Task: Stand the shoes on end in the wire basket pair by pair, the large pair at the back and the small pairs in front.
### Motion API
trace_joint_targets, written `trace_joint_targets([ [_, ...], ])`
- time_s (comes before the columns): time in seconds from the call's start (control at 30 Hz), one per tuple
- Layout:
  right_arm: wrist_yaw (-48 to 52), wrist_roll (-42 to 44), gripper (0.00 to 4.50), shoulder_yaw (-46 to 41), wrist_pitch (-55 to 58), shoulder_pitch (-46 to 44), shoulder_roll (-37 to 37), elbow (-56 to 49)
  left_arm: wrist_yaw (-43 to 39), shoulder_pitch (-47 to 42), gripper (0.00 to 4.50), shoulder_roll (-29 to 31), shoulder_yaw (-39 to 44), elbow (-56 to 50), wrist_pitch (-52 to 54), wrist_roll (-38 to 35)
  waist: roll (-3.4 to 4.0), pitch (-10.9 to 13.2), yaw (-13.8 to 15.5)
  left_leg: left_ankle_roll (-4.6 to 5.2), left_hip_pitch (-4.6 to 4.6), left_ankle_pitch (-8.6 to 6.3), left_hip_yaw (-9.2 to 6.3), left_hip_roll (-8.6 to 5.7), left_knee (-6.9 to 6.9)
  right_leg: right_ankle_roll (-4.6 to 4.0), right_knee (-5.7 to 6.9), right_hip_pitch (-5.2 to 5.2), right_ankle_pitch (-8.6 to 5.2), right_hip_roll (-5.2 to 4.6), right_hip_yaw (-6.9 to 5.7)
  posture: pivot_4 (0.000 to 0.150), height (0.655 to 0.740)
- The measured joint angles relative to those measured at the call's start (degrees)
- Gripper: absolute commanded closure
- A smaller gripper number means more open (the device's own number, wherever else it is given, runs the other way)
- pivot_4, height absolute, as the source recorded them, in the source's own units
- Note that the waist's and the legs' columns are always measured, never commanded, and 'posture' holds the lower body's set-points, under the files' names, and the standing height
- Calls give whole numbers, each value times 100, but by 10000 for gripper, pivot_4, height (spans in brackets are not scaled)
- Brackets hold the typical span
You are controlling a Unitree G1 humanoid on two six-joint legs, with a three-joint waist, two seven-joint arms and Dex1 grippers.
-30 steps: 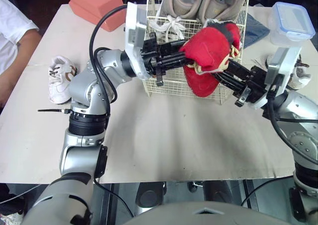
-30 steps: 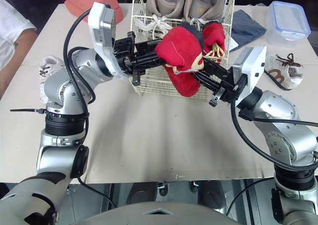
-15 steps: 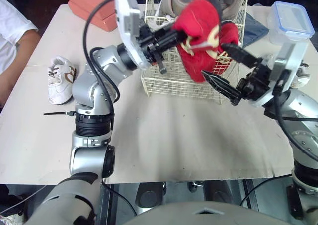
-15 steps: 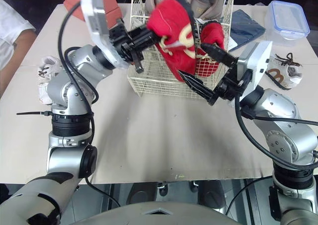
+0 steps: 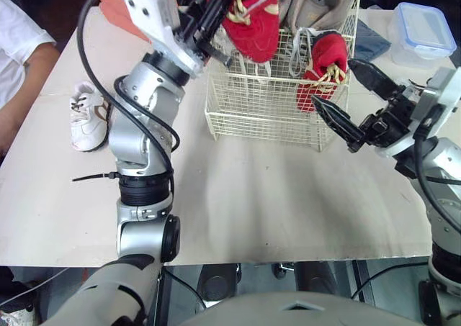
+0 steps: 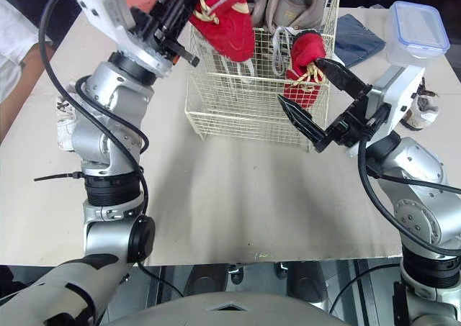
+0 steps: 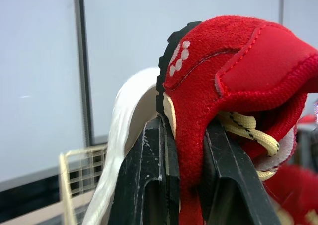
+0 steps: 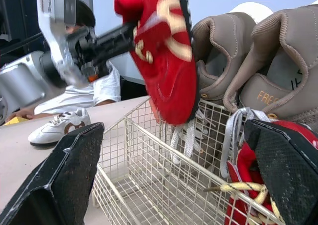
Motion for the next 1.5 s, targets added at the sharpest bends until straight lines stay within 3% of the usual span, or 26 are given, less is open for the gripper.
trace_joint_targets([
  [0.17, -73, 1, 328, -53, -10, 72, 0, -91, 59, 299, 42789, 10, -172, 2, -142, 349, 0, 0, 3, 0, 0, 0, 0, 0, 0, 0, -1, 0, 0, -1, 0, 1500, 6860],
  [0.4, -170, -1, 328, -61, -19, 108, 1, -116, 374, 680, 42789, -50, -403, 46, 448, 599, 0, 0, 7, 0, -1, 0, -1, 1, 0, 0, -1, 0, 0, -1, 0, 1500, 6860],
  [0.67, -174, -3, 328, -61, -23, 108, 0, -114, 347, 725, 42789, -92, -398, 32, 919, 467, 9, -6, -6, 0, 8, 0, 4, 2, -6, 0, 0, 0, -1, 0, 7, 1500, 6860],
  [0.73, -172, -3, 0, -61, -23, 113, 0, -114, 273, 726, 32864, -168, -299, 30, 1036, 233, 10, -7, -6, 0, 7, 0, 5, 3, -6, 0, 0, 0, -1, 0, 8, 1500, 6860],
  [0.8, -171, -3, 0, -61, -23, 133, -1, -115, 194, 727, 27747, -198, -234, -10, 1127, 31, 10, -6, -2, 0, 6, 0, 5, 3, -6, 0, -1, 0, -1, 0, 8, 1500, 6860],
  [1.0, -162, -2, 0, -61, -23, 240, -4, -115, 166, 821, 254, -168, -233, -206, 1278, -124, 10, -7, -7, 0, 16, 0, 8, 2, -4, 0, 7, 3, -1, 0, 12, 1500, 6860],
  [1.27, -51, -4, 0, -244, -103, 375, -63, -87, 293, 1092, 254, -38, -149, -523, 1284, -105, 15, -9, -9, 0, 30, -1, 19, 6, -6, 1, 10, 8, -2, 3, 25, 1500, 6860],
  [1.5, 137, -145, 0, -1172, -458, 873, -277, 636, -149, 1403, 254, 507, 357, -1092, 1346, -710, 14, -9, 3, 0, 20, -1, 16, 6, -4, 1, 6, 4, -2, 2, 19, 1500, 6860],
])
